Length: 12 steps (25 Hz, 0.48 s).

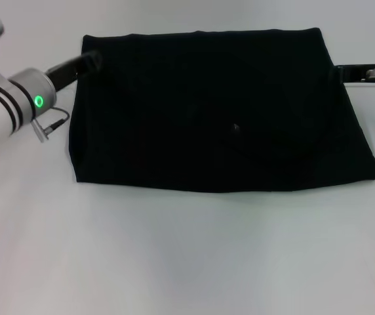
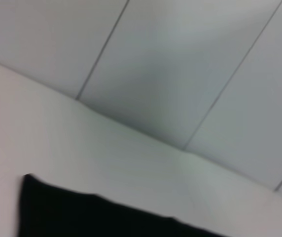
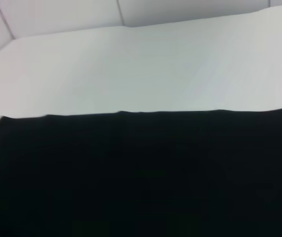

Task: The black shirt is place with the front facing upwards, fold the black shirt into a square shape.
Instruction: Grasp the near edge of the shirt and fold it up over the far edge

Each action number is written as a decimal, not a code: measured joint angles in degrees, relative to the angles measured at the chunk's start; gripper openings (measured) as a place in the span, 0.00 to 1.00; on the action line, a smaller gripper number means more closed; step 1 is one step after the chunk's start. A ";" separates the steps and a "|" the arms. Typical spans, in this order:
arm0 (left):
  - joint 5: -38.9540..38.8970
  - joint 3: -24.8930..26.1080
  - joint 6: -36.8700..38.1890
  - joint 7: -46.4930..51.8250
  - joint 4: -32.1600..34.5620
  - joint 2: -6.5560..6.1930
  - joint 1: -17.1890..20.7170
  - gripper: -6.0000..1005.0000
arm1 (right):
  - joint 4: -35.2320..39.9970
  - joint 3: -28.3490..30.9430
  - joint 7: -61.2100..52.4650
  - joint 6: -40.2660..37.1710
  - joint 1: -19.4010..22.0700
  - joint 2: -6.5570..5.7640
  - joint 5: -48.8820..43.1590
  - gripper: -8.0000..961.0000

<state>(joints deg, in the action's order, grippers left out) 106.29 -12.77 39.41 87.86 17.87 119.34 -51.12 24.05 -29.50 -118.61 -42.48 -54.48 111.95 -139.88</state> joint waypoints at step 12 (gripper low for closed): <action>-2.88 -0.74 -2.14 -7.38 -2.86 0.82 0.08 0.08 | -5.58 -0.13 7.67 8.34 0.51 1.56 5.88 0.08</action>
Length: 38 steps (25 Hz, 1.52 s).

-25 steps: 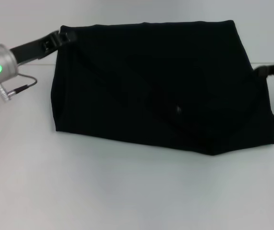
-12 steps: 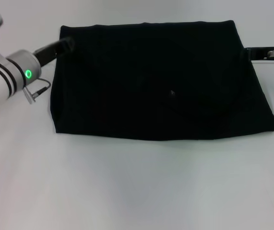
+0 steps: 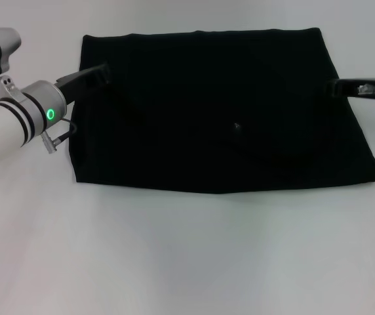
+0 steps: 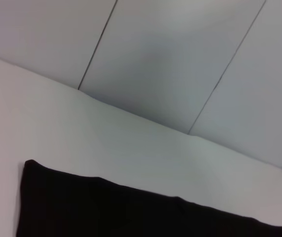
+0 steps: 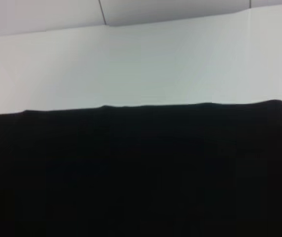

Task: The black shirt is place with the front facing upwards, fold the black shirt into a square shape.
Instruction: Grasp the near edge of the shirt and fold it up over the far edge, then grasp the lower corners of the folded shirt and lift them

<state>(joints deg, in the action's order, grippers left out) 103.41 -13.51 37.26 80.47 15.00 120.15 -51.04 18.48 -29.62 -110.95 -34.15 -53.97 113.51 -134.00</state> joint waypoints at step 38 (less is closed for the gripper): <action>0.39 -17.26 37.51 10.03 18.00 -3.71 18.00 0.67 | 19.16 -1.47 -10.95 -35.84 11.26 -1.94 1.03 0.67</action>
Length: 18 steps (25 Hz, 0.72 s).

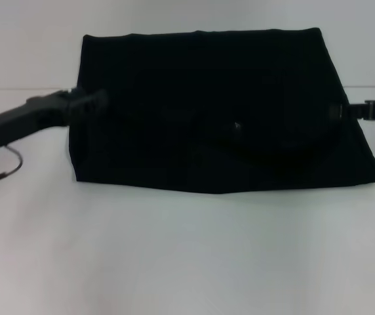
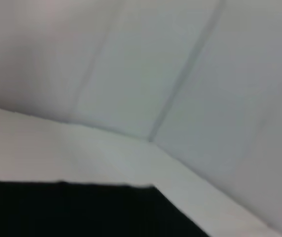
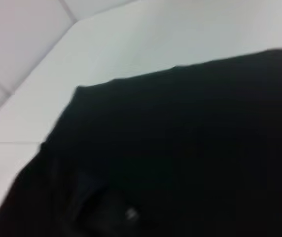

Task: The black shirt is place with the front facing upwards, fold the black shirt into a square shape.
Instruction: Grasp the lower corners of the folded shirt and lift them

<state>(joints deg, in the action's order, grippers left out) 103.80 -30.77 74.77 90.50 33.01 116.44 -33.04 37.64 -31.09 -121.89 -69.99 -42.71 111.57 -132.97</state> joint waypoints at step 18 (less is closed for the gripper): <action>20.13 -7.95 -9.70 -0.57 6.24 2.99 2.86 0.67 | -0.07 2.02 3.96 -8.33 5.97 -0.84 9.90 0.82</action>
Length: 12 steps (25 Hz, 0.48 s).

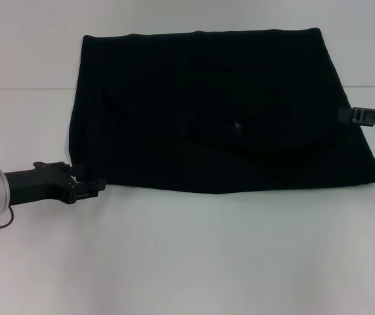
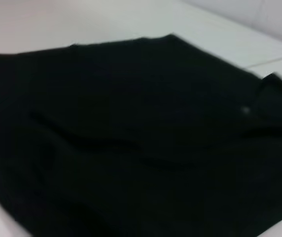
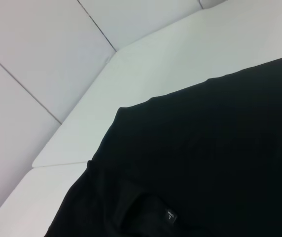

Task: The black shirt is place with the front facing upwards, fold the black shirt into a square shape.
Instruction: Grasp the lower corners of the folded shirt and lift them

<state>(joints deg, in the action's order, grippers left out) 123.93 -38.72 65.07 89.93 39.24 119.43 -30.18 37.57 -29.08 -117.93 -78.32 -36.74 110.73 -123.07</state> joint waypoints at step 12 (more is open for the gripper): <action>6.46 -0.38 -7.42 2.69 -2.35 0.15 -3.70 0.82 | 0.01 0.83 0.00 2.13 -0.77 0.29 0.11 0.93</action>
<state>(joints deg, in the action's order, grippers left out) 130.39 -39.10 57.64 92.61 36.90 119.58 -33.88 37.58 -28.25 -117.93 -76.19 -37.51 111.02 -122.95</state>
